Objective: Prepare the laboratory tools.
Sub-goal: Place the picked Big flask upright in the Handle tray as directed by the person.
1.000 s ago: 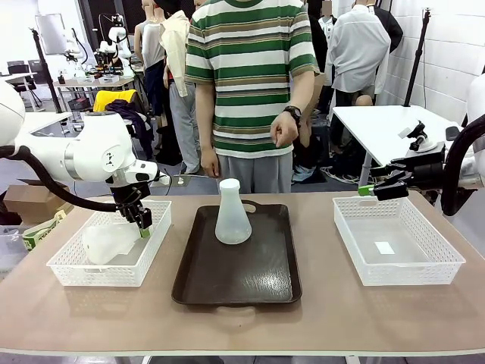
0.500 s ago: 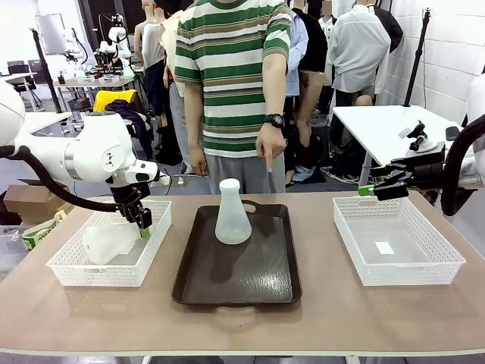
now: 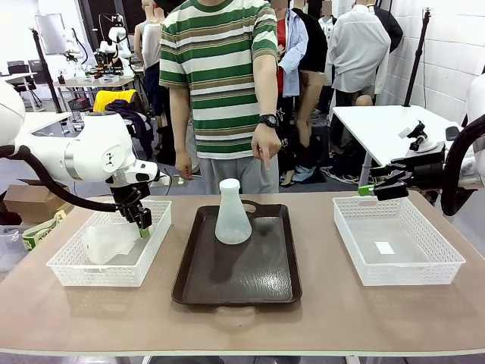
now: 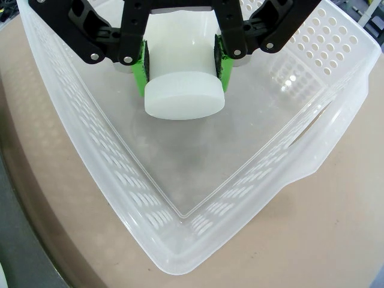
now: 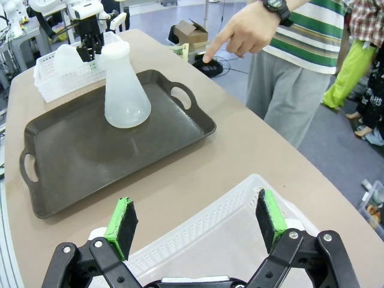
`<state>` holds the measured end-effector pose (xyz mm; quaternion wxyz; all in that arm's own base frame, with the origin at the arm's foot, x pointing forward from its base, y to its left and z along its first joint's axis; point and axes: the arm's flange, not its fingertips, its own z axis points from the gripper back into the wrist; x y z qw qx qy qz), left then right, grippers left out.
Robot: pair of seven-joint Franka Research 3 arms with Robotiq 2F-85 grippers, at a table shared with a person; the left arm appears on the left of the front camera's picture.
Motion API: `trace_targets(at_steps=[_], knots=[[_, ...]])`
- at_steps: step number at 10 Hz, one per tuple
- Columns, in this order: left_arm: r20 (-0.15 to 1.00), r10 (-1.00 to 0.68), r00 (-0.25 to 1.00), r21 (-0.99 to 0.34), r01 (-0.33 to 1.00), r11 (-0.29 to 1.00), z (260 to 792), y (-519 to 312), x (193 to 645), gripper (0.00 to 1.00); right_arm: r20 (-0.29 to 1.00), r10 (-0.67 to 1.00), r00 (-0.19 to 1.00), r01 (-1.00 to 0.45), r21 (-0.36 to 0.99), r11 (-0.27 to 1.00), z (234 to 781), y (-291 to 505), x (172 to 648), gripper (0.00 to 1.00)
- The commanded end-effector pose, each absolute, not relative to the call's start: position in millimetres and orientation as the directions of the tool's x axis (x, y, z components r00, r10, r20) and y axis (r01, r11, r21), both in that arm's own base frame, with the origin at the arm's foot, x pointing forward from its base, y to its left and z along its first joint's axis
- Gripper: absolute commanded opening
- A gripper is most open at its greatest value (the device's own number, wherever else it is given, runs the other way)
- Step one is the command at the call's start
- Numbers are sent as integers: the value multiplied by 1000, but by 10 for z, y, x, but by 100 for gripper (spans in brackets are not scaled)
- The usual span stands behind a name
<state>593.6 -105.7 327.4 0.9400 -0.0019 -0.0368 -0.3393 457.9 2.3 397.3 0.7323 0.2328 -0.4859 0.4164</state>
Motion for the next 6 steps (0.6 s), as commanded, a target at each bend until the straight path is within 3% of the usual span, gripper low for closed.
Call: trace_targets(at_steps=[1,6], knots=[[82,-640,764,33,640,768,3270,-1054,5957,0,901,394,183,-832,-71,550,3974,24,4580,100],[70,-638,767,22,638,770,3274,-1057,5936,0,901,394,183,-832,-71,550,3974,24,4580,100]])
